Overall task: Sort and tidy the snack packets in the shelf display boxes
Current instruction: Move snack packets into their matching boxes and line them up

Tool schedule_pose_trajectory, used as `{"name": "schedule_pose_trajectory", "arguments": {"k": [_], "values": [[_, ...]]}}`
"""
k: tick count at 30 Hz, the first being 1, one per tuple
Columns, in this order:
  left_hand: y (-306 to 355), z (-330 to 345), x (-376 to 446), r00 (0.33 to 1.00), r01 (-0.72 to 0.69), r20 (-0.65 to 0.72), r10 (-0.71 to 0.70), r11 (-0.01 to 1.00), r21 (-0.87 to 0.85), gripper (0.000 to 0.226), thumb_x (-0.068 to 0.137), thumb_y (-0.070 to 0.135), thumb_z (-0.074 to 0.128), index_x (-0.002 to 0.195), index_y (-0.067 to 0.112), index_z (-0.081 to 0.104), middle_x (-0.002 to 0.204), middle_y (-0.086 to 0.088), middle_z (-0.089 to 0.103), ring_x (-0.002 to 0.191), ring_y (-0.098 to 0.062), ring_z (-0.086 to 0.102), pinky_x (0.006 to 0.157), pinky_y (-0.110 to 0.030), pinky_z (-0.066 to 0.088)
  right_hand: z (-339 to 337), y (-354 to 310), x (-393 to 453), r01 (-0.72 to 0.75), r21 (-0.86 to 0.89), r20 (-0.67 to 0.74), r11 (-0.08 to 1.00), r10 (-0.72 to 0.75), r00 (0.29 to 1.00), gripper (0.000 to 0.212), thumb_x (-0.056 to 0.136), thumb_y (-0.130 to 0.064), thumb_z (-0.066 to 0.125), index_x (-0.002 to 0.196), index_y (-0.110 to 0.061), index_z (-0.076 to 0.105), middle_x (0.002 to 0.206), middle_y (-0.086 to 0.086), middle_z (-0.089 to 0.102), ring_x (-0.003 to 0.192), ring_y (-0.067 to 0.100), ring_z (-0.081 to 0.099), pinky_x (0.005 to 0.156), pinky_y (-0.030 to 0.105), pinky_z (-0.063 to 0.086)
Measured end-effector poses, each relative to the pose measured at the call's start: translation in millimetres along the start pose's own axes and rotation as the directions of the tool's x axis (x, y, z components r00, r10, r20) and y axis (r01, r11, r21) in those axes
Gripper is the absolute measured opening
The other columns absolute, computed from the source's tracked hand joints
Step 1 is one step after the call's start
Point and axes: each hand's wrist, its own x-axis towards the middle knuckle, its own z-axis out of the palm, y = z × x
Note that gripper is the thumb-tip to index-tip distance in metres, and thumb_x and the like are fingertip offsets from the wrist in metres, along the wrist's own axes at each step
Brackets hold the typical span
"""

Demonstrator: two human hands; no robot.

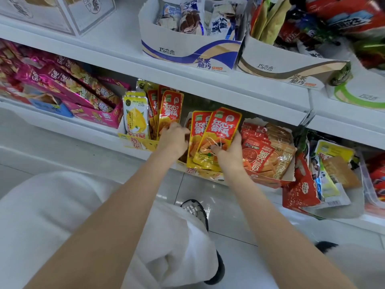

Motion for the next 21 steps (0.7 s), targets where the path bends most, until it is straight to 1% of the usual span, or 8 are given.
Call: {"name": "schedule_pose_trajectory", "arguments": {"k": [2,4,7,10,13,17,19,21], "values": [[-3,-9,2,0.997,0.063,-0.019,-0.070,0.972,-0.226,0.033,0.094,0.013,0.046,0.126,0.010,0.054,0.132,-0.012,0.047,0.119,-0.030,0.047,0.100,-0.036,0.038,21,1,5,-0.042,-0.049,-0.013,0.998,0.041,0.999,0.065,0.084,0.000,0.060,0.138,-0.013,0.026,0.130,0.007,0.049,0.123,0.023,0.046,0.104,0.038,0.037],[-5,-9,0,0.997,0.060,-0.025,-0.072,0.944,-0.325,0.039,0.095,0.015,0.045,0.134,0.011,0.045,0.136,-0.011,0.047,0.123,-0.028,0.046,0.101,-0.036,0.037,39,4,8,-0.063,-0.170,0.000,0.983,0.064,0.998,0.066,0.085,-0.001,0.059,0.139,-0.006,0.021,0.135,0.014,0.041,0.126,0.029,0.042,0.104,0.037,0.035],[-8,1,-3,0.995,-0.072,0.063,0.080,0.991,-0.113,0.054,0.092,0.022,0.050,0.143,0.021,0.031,0.149,-0.006,0.030,0.134,-0.033,0.030,0.111,-0.043,0.027,52,6,10,-0.015,-0.405,0.090,0.914,0.056,0.994,0.073,0.090,-0.009,0.054,0.144,0.001,0.005,0.143,0.020,0.023,0.129,0.033,0.033,0.105,0.036,0.032],[-11,12,-4,0.982,-0.142,0.144,0.123,0.981,0.135,0.068,0.091,0.020,0.053,0.147,0.026,0.016,0.155,0.000,0.015,0.137,-0.033,0.020,0.113,-0.042,0.022,42,8,10,0.094,-0.591,0.144,0.801,-0.009,0.990,0.076,0.089,-0.023,0.057,0.145,-0.004,0.009,0.143,0.020,0.019,0.131,0.036,0.027,0.108,0.040,0.027],[-9,18,-4,0.990,-0.129,0.069,0.120,0.982,0.140,0.074,0.088,0.019,0.057,0.147,0.025,0.012,0.153,-0.002,0.024,0.134,-0.030,0.024,0.110,-0.040,0.027,22,8,12,0.120,-0.608,0.166,0.785,-0.021,0.986,0.058,0.093,-0.028,0.050,0.143,-0.013,0.025,0.141,0.017,0.023,0.131,0.037,0.022,0.110,0.041,0.022],[-2,16,-2,0.990,-0.124,-0.069,0.123,0.992,-0.008,0.067,0.090,0.025,0.051,0.145,0.031,0.015,0.154,-0.002,0.016,0.137,-0.034,0.015,0.111,-0.046,0.024,23,6,14,0.200,-0.615,0.279,0.762,-0.026,0.960,0.053,0.093,-0.010,0.045,0.142,-0.013,0.027,0.139,0.018,0.026,0.127,0.036,0.032,0.108,0.037,0.026],[-3,18,-3,0.984,-0.172,-0.017,0.175,0.978,0.117,0.065,0.093,0.028,0.048,0.145,0.038,0.011,0.156,0.001,0.002,0.140,-0.034,0.004,0.112,-0.050,0.020,24,4,13,0.212,-0.580,0.326,0.787,-0.015,0.945,0.056,0.090,0.000,0.044,0.143,-0.011,0.027,0.141,0.017,0.026,0.127,0.034,0.037,0.107,0.035,0.030],[-8,22,-3,0.985,-0.165,0.085,0.148,0.955,0.248,0.061,0.095,0.036,0.042,0.145,0.040,0.007,0.157,0.001,-0.006,0.142,-0.033,-0.003,0.113,-0.050,0.016,15,2,13,0.235,-0.565,0.249,0.791,-0.108,0.962,0.047,0.090,0.002,0.042,0.136,-0.008,0.040,0.138,0.016,0.038,0.124,0.032,0.044,0.102,0.034,0.036]]}}
